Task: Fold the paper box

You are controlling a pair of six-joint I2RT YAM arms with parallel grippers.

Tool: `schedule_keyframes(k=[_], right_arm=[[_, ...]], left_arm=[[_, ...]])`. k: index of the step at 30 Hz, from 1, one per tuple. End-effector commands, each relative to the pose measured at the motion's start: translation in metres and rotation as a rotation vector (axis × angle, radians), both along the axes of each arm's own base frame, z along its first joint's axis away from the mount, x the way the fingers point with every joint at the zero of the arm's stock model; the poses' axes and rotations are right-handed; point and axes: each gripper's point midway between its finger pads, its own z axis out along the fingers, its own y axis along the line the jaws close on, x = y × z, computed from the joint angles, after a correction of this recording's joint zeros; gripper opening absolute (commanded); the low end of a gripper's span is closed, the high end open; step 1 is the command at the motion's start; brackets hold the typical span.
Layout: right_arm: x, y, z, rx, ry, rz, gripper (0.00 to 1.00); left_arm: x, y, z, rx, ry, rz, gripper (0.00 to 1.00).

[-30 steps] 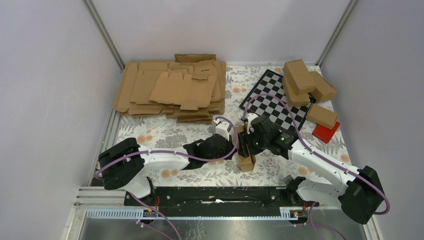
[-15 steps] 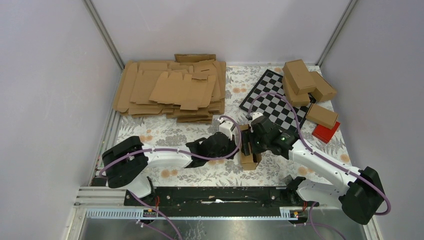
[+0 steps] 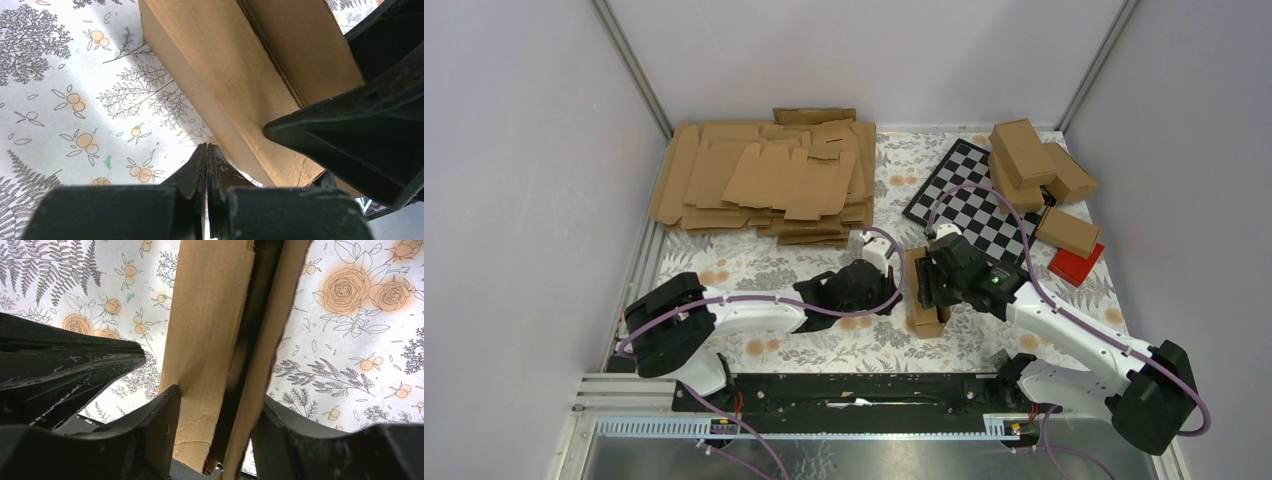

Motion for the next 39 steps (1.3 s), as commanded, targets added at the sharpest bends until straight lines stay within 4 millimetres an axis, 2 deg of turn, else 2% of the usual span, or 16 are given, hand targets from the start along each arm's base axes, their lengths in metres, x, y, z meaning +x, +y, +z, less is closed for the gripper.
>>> schedule_keyframes(k=[1, 6, 11, 15, 18, 23, 28, 31, 35, 36, 39], right_arm=[[0.002, -0.008, -0.001, -0.048, -0.006, -0.034, 0.55], [0.005, -0.012, -0.001, -0.049, -0.021, -0.072, 0.38], [0.008, -0.006, 0.007, 0.041, -0.067, -0.113, 0.22], [0.004, 0.01, 0.009, 0.182, -0.071, -0.12, 0.16], [0.004, 0.028, 0.018, 0.296, -0.077, -0.104, 0.13], [0.001, 0.066, 0.035, 0.452, -0.035, 0.004, 0.14], [0.0, 0.09, 0.037, 0.525, 0.029, 0.057, 0.15], [0.001, 0.089, 0.027, 0.509, 0.04, 0.038, 0.15], [-0.002, 0.082, 0.015, 0.477, 0.044, 0.034, 0.24], [-0.003, 0.08, 0.012, 0.466, 0.051, 0.033, 0.26], [-0.007, 0.072, 0.003, 0.426, 0.066, 0.027, 0.29]], left_arm=[[0.011, 0.008, 0.034, -0.058, -0.073, 0.04, 0.0], [0.018, 0.047, 0.045, -0.07, -0.088, 0.116, 0.0], [0.031, 0.081, 0.048, -0.073, -0.081, 0.17, 0.0], [0.038, 0.099, 0.049, -0.082, -0.097, 0.212, 0.0], [0.042, 0.109, 0.048, -0.087, -0.1, 0.23, 0.01], [0.042, 0.114, 0.043, -0.08, -0.08, 0.219, 0.01], [0.04, 0.119, 0.041, -0.08, -0.076, 0.222, 0.01], [0.037, 0.12, 0.04, -0.089, -0.066, 0.219, 0.02], [0.026, 0.113, 0.037, -0.121, -0.035, 0.16, 0.1], [0.024, 0.111, 0.036, -0.128, -0.025, 0.15, 0.13], [0.017, 0.104, 0.039, -0.173, -0.007, 0.111, 0.32]])
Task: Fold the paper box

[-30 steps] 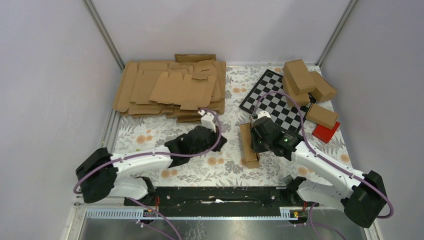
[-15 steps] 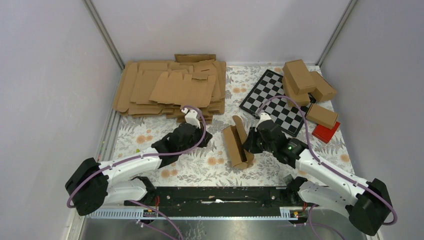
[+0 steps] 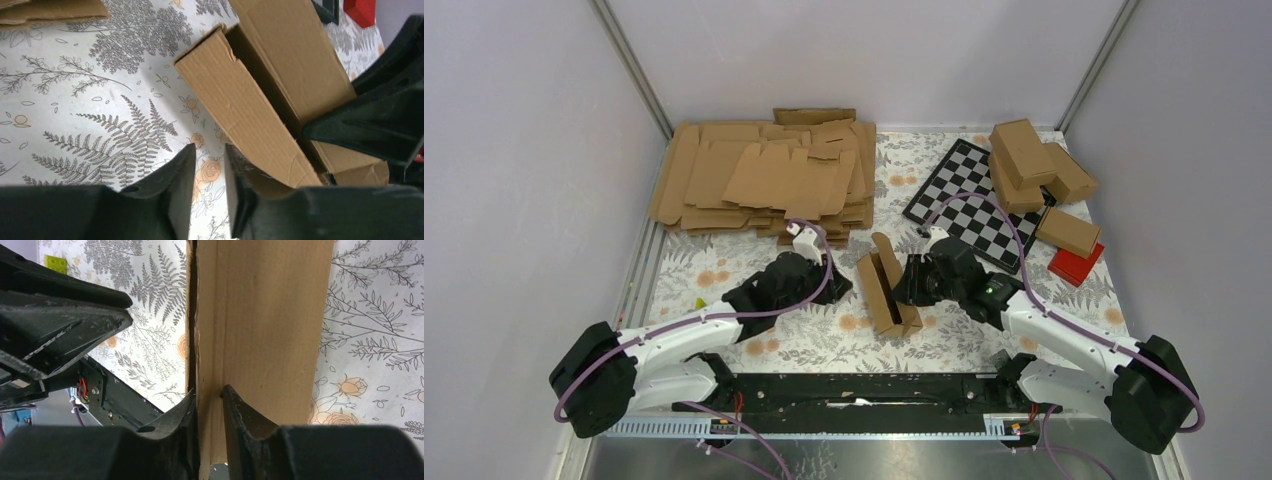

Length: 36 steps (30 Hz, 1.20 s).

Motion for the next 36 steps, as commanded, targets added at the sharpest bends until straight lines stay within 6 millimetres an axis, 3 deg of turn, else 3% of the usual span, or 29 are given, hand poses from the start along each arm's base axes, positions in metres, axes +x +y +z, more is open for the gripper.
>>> schedule_keyframes(k=[1, 7, 13, 19, 22, 27, 32, 36], right_arm=[[-0.007, -0.005, -0.009, -0.03, 0.009, 0.018, 0.29], [-0.011, -0.01, -0.012, -0.041, 0.006, 0.026, 0.35], [-0.009, -0.013, -0.007, -0.065, -0.01, 0.032, 0.39], [-0.009, -0.017, -0.001, -0.066, -0.037, 0.024, 0.43], [-0.009, -0.016, 0.002, -0.054, -0.039, 0.022, 0.57], [-0.012, -0.011, 0.009, -0.024, -0.034, 0.045, 0.7], [-0.017, -0.011, 0.003, -0.029, -0.009, 0.058, 0.83], [-0.019, -0.012, -0.005, -0.044, 0.014, 0.055, 0.79]], left_arm=[[-0.01, -0.018, 0.02, -0.13, -0.01, -0.082, 0.38], [-0.016, -0.031, 0.031, -0.195, -0.002, -0.143, 0.54], [-0.012, -0.045, 0.035, -0.222, 0.013, -0.171, 0.62], [0.002, -0.065, 0.012, -0.172, 0.098, -0.173, 0.59], [0.007, -0.072, 0.004, -0.159, 0.113, -0.174, 0.58], [0.011, -0.081, -0.001, -0.149, 0.124, -0.198, 0.5], [0.01, -0.089, 0.002, -0.172, 0.125, -0.225, 0.49], [0.005, -0.097, -0.002, -0.207, 0.155, -0.263, 0.44]])
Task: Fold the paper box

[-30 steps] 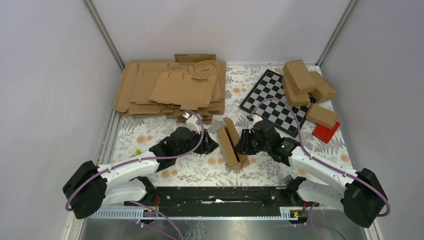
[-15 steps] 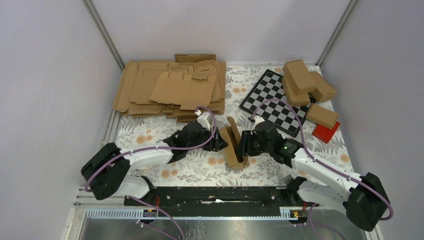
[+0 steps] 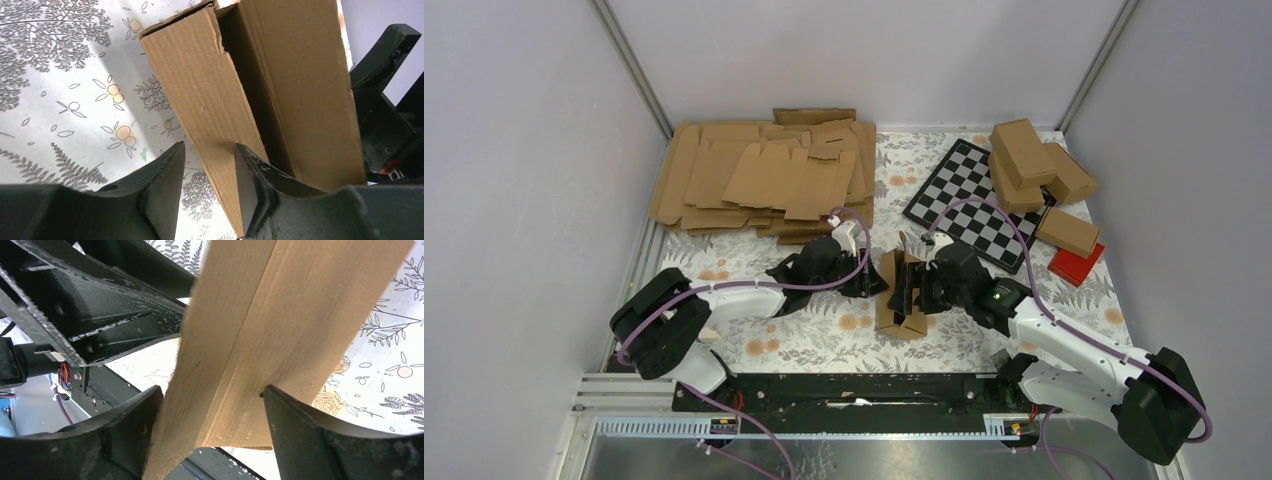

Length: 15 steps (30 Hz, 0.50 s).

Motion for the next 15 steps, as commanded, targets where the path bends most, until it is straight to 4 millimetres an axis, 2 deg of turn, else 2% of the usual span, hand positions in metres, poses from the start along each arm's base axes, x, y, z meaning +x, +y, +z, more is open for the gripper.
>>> schedule_keyframes(k=[1, 8, 15], right_arm=[[-0.002, 0.005, 0.002, 0.009, 0.013, 0.021, 0.75], [-0.01, -0.01, -0.01, -0.04, 0.038, -0.01, 0.5], [-0.012, -0.022, -0.008, -0.041, 0.001, -0.054, 0.35]], left_arm=[[0.003, -0.024, 0.024, -0.121, -0.022, -0.062, 0.43], [-0.007, -0.039, 0.034, -0.17, -0.028, -0.124, 0.38], [-0.017, -0.05, 0.035, -0.161, -0.03, -0.168, 0.38]])
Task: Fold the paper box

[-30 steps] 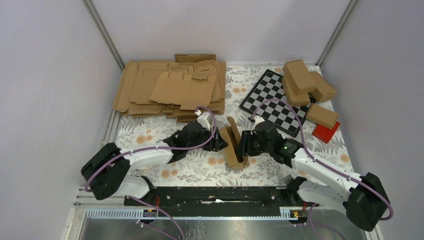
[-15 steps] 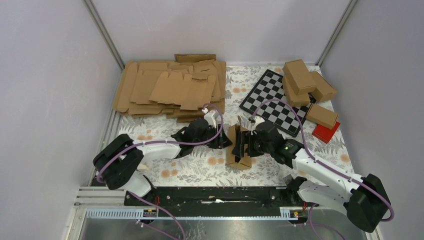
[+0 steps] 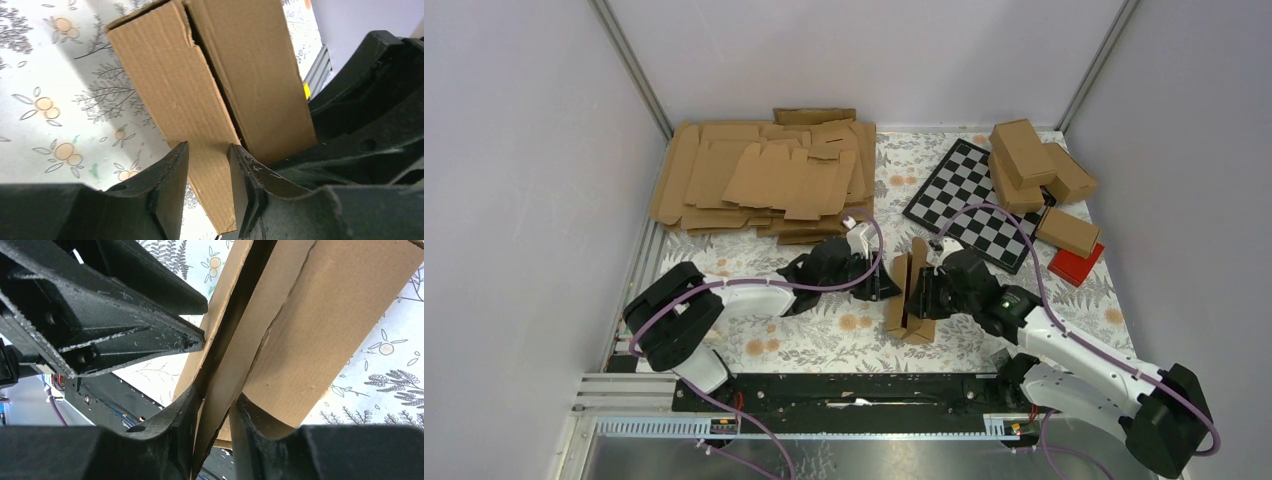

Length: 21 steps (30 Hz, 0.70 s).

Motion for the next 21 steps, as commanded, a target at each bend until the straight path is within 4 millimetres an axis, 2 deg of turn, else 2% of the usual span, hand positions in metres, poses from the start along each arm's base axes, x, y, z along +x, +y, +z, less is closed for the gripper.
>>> schedule_keyframes(k=[1, 5, 10, 13, 16, 21], right_arm=[[-0.002, -0.008, -0.003, -0.019, -0.002, -0.032, 0.34], [-0.001, -0.008, 0.004, 0.0, -0.018, -0.039, 0.31], [0.001, -0.007, 0.019, 0.056, -0.06, -0.066, 0.26], [0.001, 0.006, 0.033, 0.187, -0.079, -0.072, 0.26], [0.0, 0.018, 0.038, 0.298, -0.066, -0.079, 0.25], [0.003, 0.025, 0.033, 0.298, -0.032, -0.078, 0.26]], left_arm=[[-0.004, -0.023, 0.028, -0.088, -0.054, -0.066, 0.38], [-0.005, -0.023, 0.031, -0.089, -0.056, -0.062, 0.38], [0.002, -0.007, 0.049, -0.058, -0.111, -0.002, 0.38], [0.001, 0.003, 0.058, -0.038, -0.129, 0.019, 0.38], [-0.003, 0.011, 0.058, -0.027, -0.112, 0.025, 0.38], [-0.004, 0.03, 0.05, -0.004, -0.083, 0.06, 0.38]])
